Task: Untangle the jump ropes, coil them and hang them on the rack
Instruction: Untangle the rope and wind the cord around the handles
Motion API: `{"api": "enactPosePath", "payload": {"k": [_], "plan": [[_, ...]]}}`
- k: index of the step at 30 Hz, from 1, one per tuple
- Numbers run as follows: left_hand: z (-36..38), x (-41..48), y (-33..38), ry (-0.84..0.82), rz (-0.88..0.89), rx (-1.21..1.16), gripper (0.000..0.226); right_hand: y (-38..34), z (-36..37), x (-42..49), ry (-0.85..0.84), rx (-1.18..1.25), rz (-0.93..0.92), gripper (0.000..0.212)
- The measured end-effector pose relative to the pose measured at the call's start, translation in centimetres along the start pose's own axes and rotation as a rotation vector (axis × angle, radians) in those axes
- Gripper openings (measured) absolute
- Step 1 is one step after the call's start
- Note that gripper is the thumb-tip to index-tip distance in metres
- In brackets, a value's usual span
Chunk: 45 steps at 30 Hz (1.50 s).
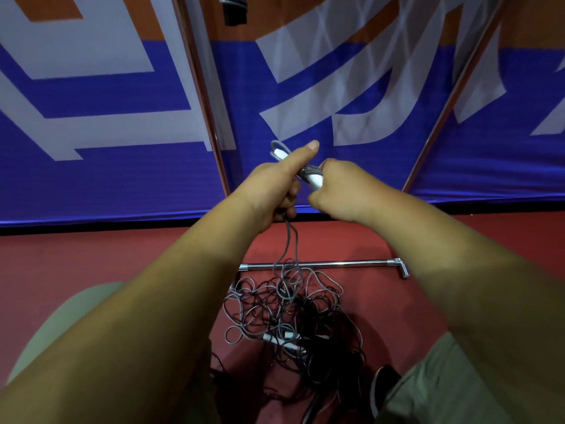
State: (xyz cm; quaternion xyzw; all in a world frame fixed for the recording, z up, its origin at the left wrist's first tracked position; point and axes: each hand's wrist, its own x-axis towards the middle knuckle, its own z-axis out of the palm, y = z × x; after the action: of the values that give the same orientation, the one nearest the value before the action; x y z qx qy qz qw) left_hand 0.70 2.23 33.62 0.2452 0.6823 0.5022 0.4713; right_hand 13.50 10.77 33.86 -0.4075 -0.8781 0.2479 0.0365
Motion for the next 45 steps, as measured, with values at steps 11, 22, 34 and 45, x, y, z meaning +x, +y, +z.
{"api": "enactPosePath", "payload": {"k": [11,22,34,45], "plan": [[-0.3,1.0,-0.6,-0.004,-0.021,-0.32,0.031,0.0,0.8,0.3,-0.359,0.731,0.08,0.027],[-1.1,1.1,-0.2,-0.065,-0.026,-0.314,0.033,-0.1,0.8,0.2,-0.12,0.398,0.001,0.027],[-2.8,-0.2,1.1,-0.321,-0.029,0.352,0.063,1.4,-0.1,0.8,-0.055,0.163,0.07,0.02],[-3.9,-1.7,1.4,-0.68,0.097,0.189,0.037,1.9,-0.2,1.2,-0.237,0.748,0.093,0.009]]}}
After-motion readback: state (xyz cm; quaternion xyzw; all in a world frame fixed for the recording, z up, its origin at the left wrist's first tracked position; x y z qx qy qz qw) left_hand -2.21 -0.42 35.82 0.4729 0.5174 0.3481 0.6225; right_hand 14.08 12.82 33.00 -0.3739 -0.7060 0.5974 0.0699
